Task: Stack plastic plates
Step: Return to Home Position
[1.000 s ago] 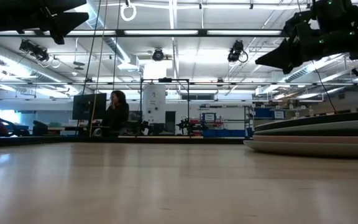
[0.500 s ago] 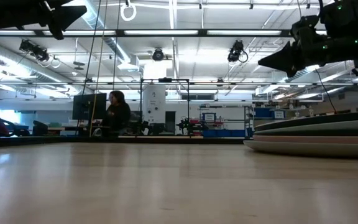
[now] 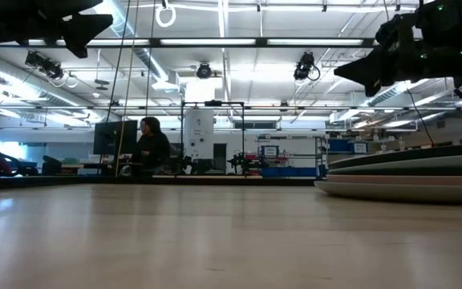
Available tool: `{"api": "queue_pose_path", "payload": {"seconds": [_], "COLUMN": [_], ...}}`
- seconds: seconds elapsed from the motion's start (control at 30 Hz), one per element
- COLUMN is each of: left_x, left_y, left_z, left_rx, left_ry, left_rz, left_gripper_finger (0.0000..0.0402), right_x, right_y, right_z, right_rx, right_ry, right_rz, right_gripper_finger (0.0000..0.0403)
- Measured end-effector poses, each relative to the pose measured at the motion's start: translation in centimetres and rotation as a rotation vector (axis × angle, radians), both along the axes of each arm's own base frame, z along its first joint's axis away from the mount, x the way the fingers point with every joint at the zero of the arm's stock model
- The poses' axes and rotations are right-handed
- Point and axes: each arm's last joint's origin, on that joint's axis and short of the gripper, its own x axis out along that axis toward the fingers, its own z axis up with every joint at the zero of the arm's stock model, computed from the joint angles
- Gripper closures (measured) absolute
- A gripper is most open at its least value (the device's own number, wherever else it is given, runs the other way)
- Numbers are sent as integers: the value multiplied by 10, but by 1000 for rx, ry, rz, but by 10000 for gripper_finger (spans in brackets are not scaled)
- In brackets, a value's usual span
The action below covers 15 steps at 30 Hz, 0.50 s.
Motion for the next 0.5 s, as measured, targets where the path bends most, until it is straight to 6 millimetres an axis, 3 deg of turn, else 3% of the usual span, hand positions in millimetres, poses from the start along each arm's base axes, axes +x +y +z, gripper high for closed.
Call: {"api": "queue_pose_path", "payload": {"seconds": [0.27, 0.5], "left_x": [1, 2], "left_y": [0, -1], "left_z": [-3, -10], "left_rx": [-7, -13], "left_ry": [26, 101], "left_rz": [-17, -37], "left_gripper_finger": [169, 169], "right_x": [0, -4], "right_y": [4, 4], "right_z": [3, 8], "right_rx": [19, 57], "right_ry": [-33, -94], "right_rz": [121, 11], "right_gripper_finger": [401, 402]}}
